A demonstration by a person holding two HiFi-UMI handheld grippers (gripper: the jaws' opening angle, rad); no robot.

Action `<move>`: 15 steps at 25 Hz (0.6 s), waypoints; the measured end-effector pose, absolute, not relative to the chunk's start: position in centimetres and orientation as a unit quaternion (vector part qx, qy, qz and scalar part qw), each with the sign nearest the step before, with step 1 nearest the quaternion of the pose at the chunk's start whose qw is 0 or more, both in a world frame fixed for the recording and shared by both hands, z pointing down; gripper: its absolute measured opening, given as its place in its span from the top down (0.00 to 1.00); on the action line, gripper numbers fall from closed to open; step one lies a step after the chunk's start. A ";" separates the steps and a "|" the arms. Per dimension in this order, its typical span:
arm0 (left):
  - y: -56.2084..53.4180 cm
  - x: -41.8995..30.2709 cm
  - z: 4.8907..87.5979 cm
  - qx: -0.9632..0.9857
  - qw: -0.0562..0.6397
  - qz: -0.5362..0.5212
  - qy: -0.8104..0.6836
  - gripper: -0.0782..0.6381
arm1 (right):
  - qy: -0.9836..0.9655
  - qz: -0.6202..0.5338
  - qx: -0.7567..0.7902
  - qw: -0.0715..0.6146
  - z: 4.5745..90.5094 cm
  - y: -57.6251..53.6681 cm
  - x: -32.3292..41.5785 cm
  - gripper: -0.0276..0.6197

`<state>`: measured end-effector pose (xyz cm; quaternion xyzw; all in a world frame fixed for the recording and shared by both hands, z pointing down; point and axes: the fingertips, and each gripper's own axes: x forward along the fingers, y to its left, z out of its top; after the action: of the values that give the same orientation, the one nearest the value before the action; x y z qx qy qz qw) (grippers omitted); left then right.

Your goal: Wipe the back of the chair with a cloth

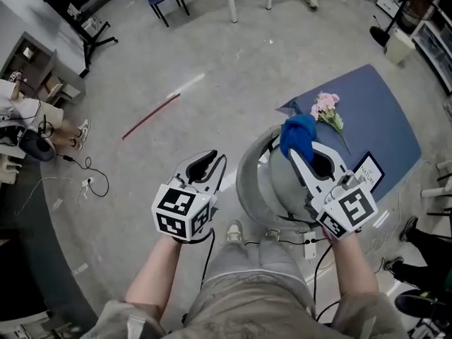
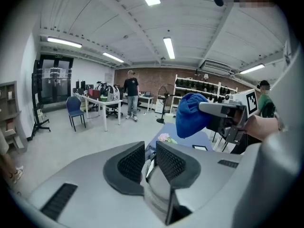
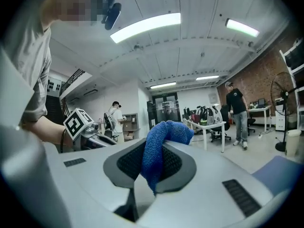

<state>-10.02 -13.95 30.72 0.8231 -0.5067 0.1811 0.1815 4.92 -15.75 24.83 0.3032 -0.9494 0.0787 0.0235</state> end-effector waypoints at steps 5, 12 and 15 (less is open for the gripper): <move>-13.8 -9.2 25.2 0.829 0.129 0.163 -0.520 0.78 | -0.947 0.038 0.319 -0.008 18.3 -14.6 6.5 0.86; -12.9 -7.6 18.4 0.840 0.047 0.135 -0.523 0.79 | -0.941 -0.018 0.335 -0.041 11.9 -12.6 8.3 0.86; -12.2 -7.6 15.7 0.844 0.007 0.126 -0.521 0.80 | -0.937 -0.037 0.343 -0.054 9.7 -11.5 8.6 0.86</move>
<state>-7.56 -12.18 15.75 0.8443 -0.5208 0.1260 0.0065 8.63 -11.52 9.70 0.3431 -0.9370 -0.0372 -0.0538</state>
